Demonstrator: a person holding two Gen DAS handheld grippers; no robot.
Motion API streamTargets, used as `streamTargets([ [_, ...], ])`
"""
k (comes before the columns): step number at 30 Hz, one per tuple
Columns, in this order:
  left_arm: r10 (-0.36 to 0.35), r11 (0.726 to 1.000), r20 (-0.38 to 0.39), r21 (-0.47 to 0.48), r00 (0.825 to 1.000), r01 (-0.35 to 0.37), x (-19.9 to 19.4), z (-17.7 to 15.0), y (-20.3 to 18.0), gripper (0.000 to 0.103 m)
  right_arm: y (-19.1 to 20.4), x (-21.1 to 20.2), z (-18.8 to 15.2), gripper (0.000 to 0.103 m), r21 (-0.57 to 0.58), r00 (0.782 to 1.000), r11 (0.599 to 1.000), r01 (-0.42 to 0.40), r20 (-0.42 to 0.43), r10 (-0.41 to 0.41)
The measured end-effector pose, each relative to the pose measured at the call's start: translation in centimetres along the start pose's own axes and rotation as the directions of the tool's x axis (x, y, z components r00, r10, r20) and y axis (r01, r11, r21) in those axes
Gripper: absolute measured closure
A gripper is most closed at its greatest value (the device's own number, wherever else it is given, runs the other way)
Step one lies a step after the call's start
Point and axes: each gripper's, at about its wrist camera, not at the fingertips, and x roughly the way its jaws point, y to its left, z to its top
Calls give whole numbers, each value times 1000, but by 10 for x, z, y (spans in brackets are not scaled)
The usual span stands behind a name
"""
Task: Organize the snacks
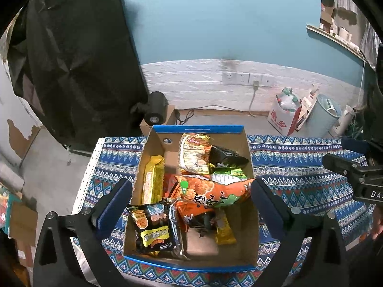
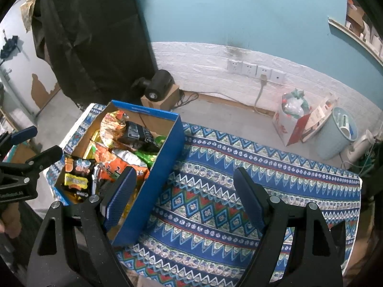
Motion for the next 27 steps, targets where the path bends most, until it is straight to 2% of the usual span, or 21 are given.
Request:
streamTargets([
  [27, 4, 1000, -17, 11, 1000, -3, 0, -1, -7, 3, 5, 1, 0, 21, -30, 1000, 999, 23, 1, -23],
])
